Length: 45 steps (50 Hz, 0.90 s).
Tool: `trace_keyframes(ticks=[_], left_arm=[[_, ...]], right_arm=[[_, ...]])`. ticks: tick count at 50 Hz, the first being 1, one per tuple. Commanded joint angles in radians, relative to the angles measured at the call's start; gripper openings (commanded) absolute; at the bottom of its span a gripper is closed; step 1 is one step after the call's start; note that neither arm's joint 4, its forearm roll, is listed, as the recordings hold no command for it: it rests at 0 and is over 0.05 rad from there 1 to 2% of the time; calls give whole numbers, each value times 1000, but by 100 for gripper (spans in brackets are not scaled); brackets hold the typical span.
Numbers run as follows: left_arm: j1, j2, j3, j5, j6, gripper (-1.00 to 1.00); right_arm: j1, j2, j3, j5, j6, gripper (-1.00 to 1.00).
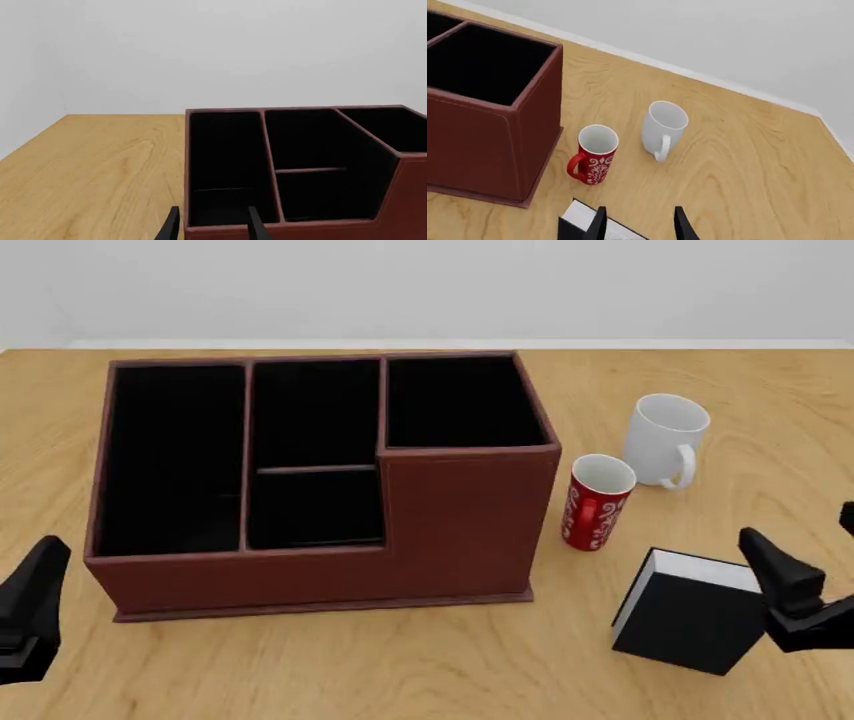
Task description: Pick up the book and place it in the right compartment of the caddy.
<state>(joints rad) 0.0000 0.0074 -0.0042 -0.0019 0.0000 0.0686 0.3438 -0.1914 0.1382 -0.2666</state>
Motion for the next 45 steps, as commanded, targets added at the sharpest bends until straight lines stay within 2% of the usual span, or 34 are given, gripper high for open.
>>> trace_keyframes(ticks=[1, 2, 4, 7, 10, 12, 15, 17, 18, 20, 21, 23, 24, 28, 31, 32, 36, 42, 43, 45], left_arm=[[0, 0, 0, 0, 0, 100], [0, 0, 0, 0, 0, 100], [0, 0, 0, 0, 0, 100], [0, 0, 0, 0, 0, 100], [0, 0, 0, 0, 0, 100], [0, 0, 0, 0, 0, 100], [0, 0, 0, 0, 0, 100], [0, 0, 0, 0, 0, 100], [0, 0, 0, 0, 0, 100], [0, 0, 0, 0, 0, 100], [0, 0, 0, 0, 0, 100], [0, 0, 0, 0, 0, 100], [0, 0, 0, 0, 0, 100], [0, 0, 0, 0, 0, 100], [0, 0, 0, 0, 0, 100], [0, 0, 0, 0, 0, 100], [0, 0, 0, 0, 0, 100], [0, 0, 0, 0, 0, 100], [0, 0, 0, 0, 0, 100], [0, 0, 0, 0, 0, 100]], right_arm=[[18, 146, -128, 130, -122, 100], [12, 148, -134, 134, -151, 100], [31, 197, -146, 145, -152, 100], [42, 227, -160, 152, -206, 100], [53, 290, -211, 184, -206, 100], [38, 322, -235, 204, -254, 100], [51, 334, -287, 263, -242, 100], [44, 350, -305, 295, -280, 100], [46, 360, -325, 318, -275, 100], [37, 373, -345, 352, -312, 100], [39, 388, -366, 382, -310, 100], [21, 392, -391, 412, -349, 100], [21, 398, -407, 427, -341, 100], [7, 417, -459, 503, -384, 100], [15, 425, -504, 552, -377, 100], [7, 427, -513, 569, -398, 100], [1, 439, -554, 625, -423, 100], [23, 459, -613, 714, -429, 100], [17, 457, -611, 726, -458, 100], [22, 464, -633, 748, -446, 100]])
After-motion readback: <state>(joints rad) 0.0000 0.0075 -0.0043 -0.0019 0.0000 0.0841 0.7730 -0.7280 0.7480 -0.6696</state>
